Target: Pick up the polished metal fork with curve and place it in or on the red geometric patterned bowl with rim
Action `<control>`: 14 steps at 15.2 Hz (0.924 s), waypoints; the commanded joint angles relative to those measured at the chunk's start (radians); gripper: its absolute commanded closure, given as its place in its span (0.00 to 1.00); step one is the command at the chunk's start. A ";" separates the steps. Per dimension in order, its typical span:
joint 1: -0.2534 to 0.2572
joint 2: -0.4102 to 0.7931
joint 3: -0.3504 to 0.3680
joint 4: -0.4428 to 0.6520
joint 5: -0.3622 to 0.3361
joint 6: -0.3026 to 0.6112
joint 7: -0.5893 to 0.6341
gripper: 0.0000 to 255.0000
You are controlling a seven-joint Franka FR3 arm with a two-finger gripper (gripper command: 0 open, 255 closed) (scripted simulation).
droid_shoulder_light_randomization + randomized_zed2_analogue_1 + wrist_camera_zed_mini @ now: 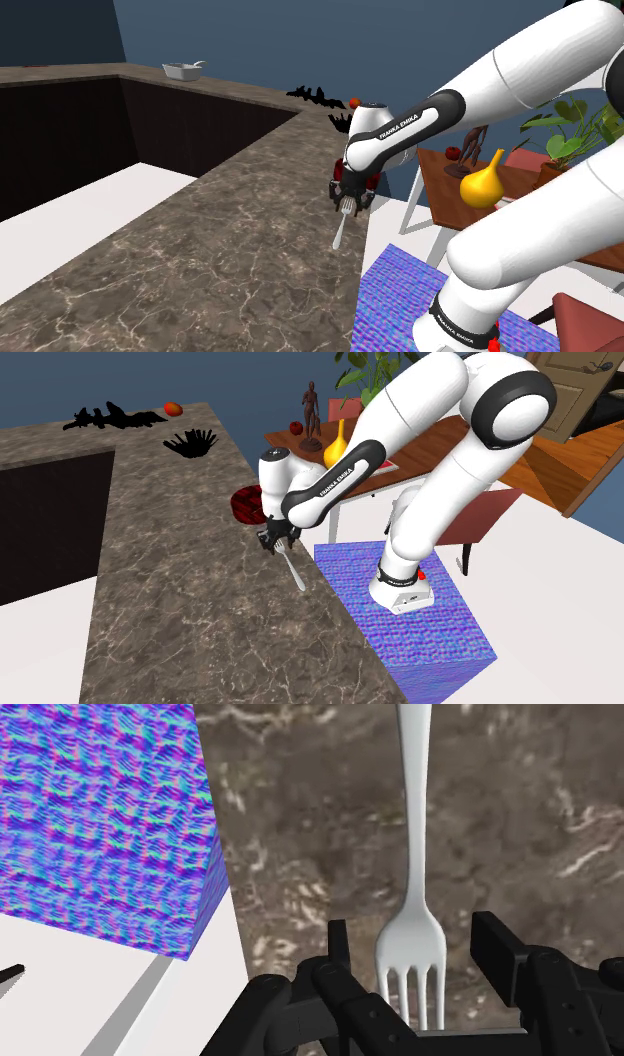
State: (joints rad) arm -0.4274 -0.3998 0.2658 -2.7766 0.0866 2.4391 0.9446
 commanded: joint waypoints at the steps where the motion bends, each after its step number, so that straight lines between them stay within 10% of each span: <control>1: 0.001 0.004 0.002 -0.001 0.002 0.004 0.000 1.00; 14: 0.011 -0.103 -0.021 0.065 0.009 -0.168 -0.015 1.00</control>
State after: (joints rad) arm -0.4172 -0.4947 0.2458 -2.7203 0.0948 2.2887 0.9291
